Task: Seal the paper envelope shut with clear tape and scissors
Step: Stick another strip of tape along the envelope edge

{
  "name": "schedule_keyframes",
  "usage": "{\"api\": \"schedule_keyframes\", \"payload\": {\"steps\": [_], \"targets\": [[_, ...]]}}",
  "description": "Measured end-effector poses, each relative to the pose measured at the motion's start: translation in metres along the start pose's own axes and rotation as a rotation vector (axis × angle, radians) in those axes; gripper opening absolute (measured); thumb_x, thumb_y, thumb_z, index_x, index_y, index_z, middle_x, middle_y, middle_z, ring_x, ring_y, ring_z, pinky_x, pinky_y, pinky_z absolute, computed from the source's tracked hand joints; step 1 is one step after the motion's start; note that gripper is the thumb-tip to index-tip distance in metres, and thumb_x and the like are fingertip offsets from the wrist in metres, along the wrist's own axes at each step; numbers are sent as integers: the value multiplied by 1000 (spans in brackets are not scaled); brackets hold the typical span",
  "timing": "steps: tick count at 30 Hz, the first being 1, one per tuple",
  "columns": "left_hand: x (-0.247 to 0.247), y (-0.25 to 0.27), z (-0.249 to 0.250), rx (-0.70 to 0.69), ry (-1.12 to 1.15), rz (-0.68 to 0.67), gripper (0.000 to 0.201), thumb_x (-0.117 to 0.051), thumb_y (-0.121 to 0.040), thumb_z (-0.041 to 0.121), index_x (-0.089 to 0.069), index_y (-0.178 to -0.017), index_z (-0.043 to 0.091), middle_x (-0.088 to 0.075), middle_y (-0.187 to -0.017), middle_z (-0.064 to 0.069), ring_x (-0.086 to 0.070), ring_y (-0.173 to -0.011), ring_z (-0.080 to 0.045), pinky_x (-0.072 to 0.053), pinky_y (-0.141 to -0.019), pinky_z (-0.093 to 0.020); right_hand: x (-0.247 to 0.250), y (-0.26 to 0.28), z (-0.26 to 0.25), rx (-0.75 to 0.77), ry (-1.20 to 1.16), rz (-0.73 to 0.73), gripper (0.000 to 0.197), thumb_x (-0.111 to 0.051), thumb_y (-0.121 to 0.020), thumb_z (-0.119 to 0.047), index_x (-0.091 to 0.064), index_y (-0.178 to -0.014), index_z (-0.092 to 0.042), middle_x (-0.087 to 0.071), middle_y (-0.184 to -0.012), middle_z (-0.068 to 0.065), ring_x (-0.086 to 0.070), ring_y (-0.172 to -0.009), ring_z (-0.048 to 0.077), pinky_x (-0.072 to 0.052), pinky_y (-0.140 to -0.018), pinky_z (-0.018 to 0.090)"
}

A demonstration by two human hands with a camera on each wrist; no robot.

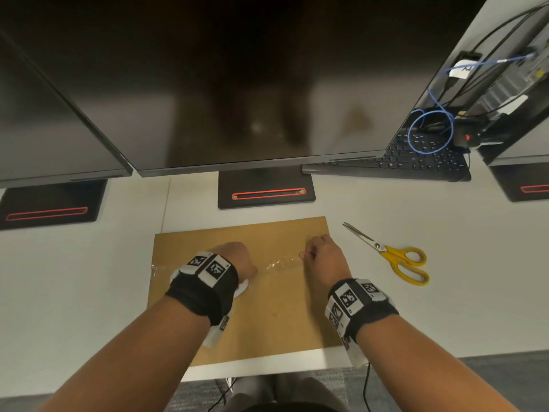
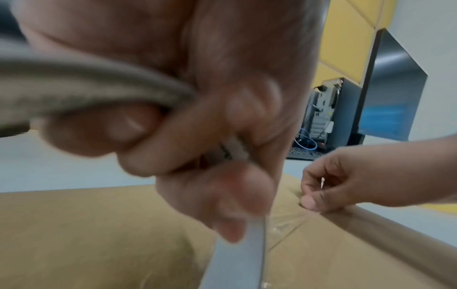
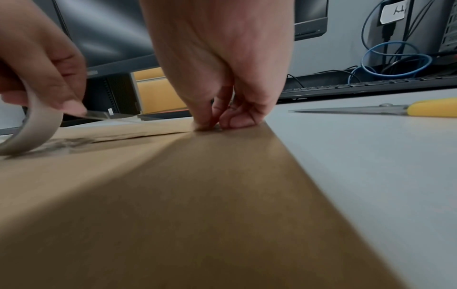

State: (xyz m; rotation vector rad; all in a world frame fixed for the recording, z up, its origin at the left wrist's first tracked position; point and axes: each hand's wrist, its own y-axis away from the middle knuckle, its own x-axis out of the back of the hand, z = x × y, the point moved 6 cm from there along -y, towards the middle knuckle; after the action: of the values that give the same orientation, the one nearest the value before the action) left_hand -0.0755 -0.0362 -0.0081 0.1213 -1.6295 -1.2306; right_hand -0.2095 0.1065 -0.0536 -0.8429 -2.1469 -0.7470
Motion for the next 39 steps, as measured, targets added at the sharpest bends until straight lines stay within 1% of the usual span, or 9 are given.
{"api": "schedule_keyframes", "payload": {"steps": [3, 6, 10, 22, 26, 29, 33, 37, 39], "targets": [[-3, 1, 5, 24, -48, 17, 25, -54, -92, 31, -62, -77, 13, -62, -69, -1, -68, -79, -21, -49, -68, -29, -1, 2, -1, 43, 3, 27, 12, -60, -90, -15, -60, -86, -4, -49, -90, 1, -50, -76, 17, -39, -71, 24], [0, 1, 11, 30, -81, 4, 23, -51, -94, 25, -68, -99, 10, -71, -94, -6, -70, -94, -22, -50, -74, -29, -2, 5, -3, 97, 23, 30, 11, -59, -89, -15, -59, -83, -6, -52, -87, 3, -50, -76, 18, -41, -69, 26], [-1, 2, 21, 36, -149, -13, 23, -51, -92, 15, -68, -107, 8, -69, -110, -7, -66, -101, -23, -50, -78, -29, -1, 5, -2, 113, 36, 39, 12, -59, -88, -17, -59, -84, -6, -56, -92, 7, -51, -76, 18, -41, -69, 25], [-7, -6, 32, 38, -180, 32, 20, -52, -92, 17, -68, -103, 11, -68, -104, -6, -66, -99, -22, -44, -72, -27, -5, 8, 2, 111, 56, 50, 24, -64, -86, -31, -59, -90, -9, -52, -97, 3, -45, -83, 14, -37, -74, 22], [-3, -9, 27, 67, -125, 21, 20, -54, -91, 20, -69, -100, 11, -60, -86, -4, -63, -85, -24, -47, -71, -28, -11, 13, -12, 214, 204, 36, 17, -56, -90, -21, -61, -97, -6, -59, -100, 11, -54, -90, 27, -44, -79, 35], [-3, -10, 24, 72, -111, 15, 23, -54, -92, 24, -69, -105, 12, -65, -95, -6, -66, -99, -23, -48, -76, -29, -23, 21, -32, 299, 206, -50, 18, -49, -89, -3, -60, -102, -4, -62, -101, 12, -58, -91, 30, -43, -75, 33], [-3, -6, 19, 70, -106, 3, 24, -54, -92, 24, -67, -106, 10, -68, -112, -7, -65, -104, -25, -50, -84, -30, -42, 30, -56, 358, 82, -184, 10, -55, -89, -14, -60, -88, -5, -59, -93, 12, -56, -81, 25, -46, -72, 34], [-1, 1, 16, 53, -95, 35, 23, -55, -92, 23, -68, -105, 8, -69, -110, -8, -65, -103, -25, -50, -83, -29, -53, 28, -60, 269, -32, -208, 13, -53, -87, -12, -63, -82, -5, -62, -90, 13, -55, -75, 23, -49, -72, 34], [-4, 6, 8, 45, -19, 36, 28, -56, -90, 32, -69, -95, 9, -70, -94, -7, -68, -92, -24, -51, -79, -30, -51, 24, -59, 195, -47, -207, 14, -54, -86, -13, -65, -83, -5, -65, -92, 13, -55, -76, 20, -50, -74, 31]]}}
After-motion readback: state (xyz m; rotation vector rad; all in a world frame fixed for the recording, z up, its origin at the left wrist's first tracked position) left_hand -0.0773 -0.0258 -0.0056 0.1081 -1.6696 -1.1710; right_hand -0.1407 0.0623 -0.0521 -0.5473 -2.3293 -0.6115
